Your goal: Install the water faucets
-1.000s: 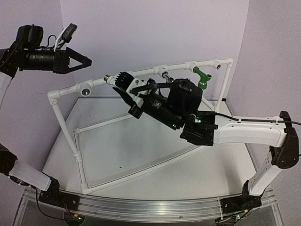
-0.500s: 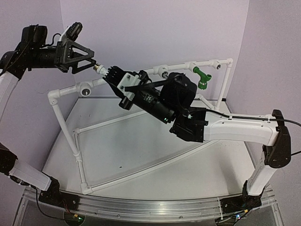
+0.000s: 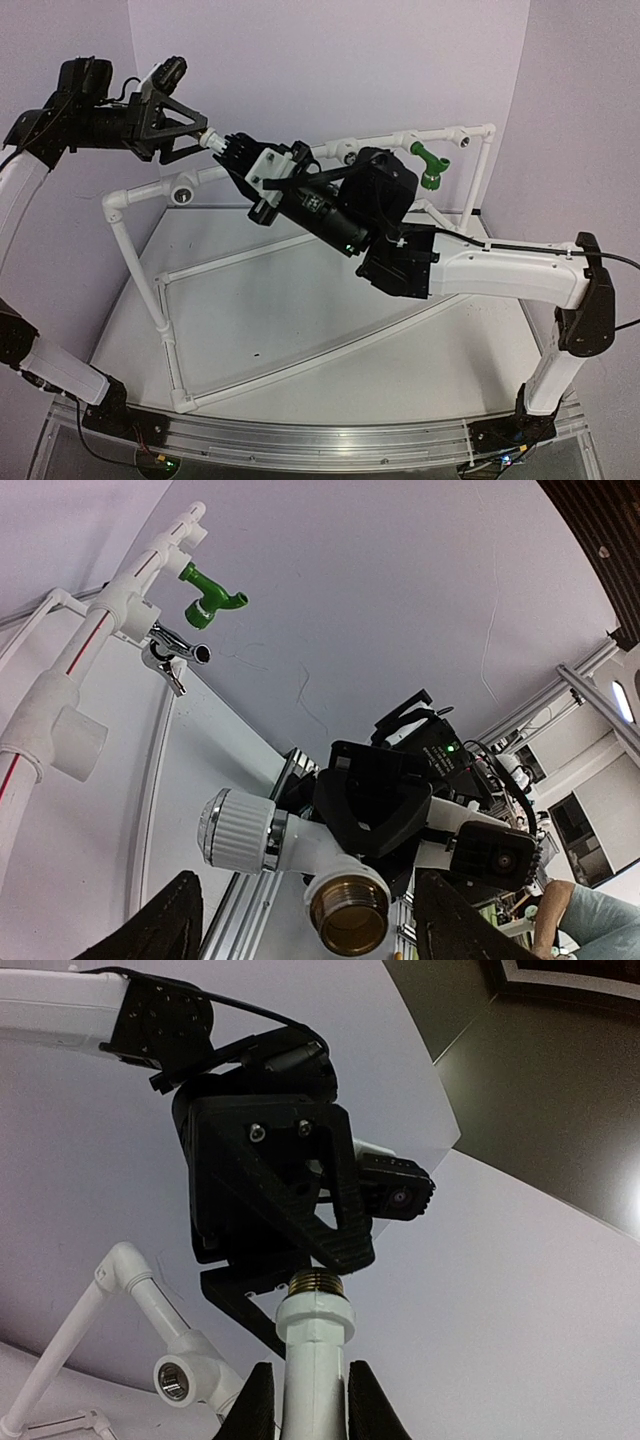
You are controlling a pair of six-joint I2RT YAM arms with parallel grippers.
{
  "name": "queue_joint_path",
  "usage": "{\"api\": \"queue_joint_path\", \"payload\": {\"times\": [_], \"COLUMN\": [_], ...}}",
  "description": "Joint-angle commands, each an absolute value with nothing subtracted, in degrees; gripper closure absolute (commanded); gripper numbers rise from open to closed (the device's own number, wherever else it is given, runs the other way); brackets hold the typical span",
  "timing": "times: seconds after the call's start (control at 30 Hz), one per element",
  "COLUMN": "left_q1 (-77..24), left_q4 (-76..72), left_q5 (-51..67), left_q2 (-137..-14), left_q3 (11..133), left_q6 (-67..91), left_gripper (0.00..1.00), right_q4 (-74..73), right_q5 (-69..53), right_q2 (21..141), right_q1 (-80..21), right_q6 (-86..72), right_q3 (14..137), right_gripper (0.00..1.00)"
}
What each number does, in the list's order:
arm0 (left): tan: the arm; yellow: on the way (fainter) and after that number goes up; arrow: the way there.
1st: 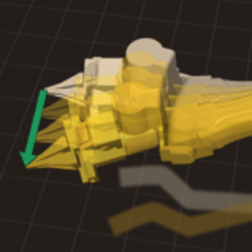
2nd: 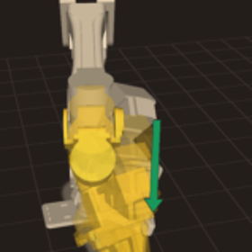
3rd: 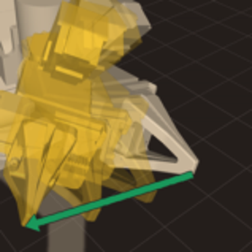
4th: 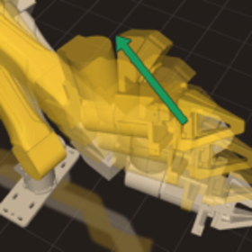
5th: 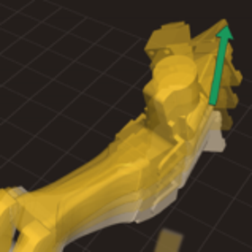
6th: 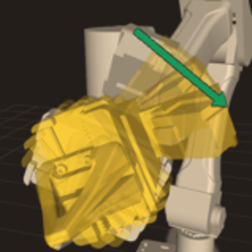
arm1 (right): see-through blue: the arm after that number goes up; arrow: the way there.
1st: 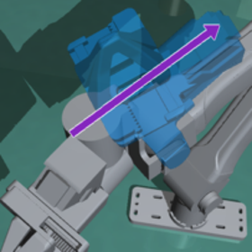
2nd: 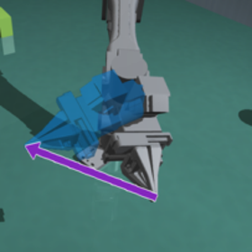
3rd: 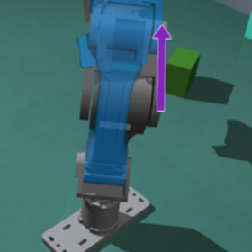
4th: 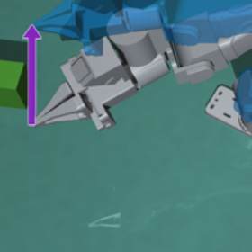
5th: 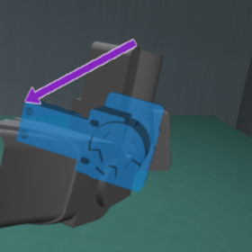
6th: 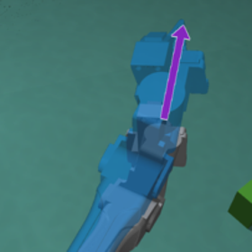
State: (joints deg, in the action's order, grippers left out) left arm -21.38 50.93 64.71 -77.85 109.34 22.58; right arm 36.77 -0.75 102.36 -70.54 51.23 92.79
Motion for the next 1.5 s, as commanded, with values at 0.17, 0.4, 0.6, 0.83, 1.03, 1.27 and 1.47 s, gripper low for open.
{"api": "queue_joint_path", "payload": {"times": [0.17, 0.4, 0.6, 0.83, 1.03, 1.27, 1.47], "left_q1": [-23.11, -23.29, -23.29, -23.32, -23.31, -23.33, -23.29], "left_q4": [48.53, 47.51, 44.7, 41.69, 39.88, 40.81, 41.55], "left_q5": [67.97, 70.53, 71.75, 73.42, 74.13, 73.31, 72.28], "left_q2": [-78.24, -78.08, -77.71, -77.56, -76.96, -76.56, -76.44], "left_q3": [108.77, 107.46, 107.07, 106.53, 105.78, 105.34, 105.0], "left_q6": [22.41, 22.94, 25.68, 28.56, 30.19, 29.96, 28.97], "left_gripper": [0.44, 0.69, 0.97, 1.0, 1.0, 1.0, 0.97], "right_q4": [40.78, 40.78, 40.8, 40.81, 40.66, 40.8, 40.84], "right_q5": [-1.67, -0.07, 1.42, 2.33, 2.92, 2.44, 2.22], "right_q2": [103.72, 104.36, 103.44, 101.77, 101.87, 102.03, 101.7], "right_q1": [-70.86, -70.85, -70.8, -70.18, -70.06, -69.96, -69.98], "right_q6": [52.37, 52.95, 53.31, 54.99, 55.89, 55.07, 54.3], "right_q3": [96.09, 96.24, 94.78, 91.47, 90.87, 92.46, 93.31], "right_gripper": [1.0, 1.0, 0.78, 0.57, 0.65, 0.7, 0.92]}}
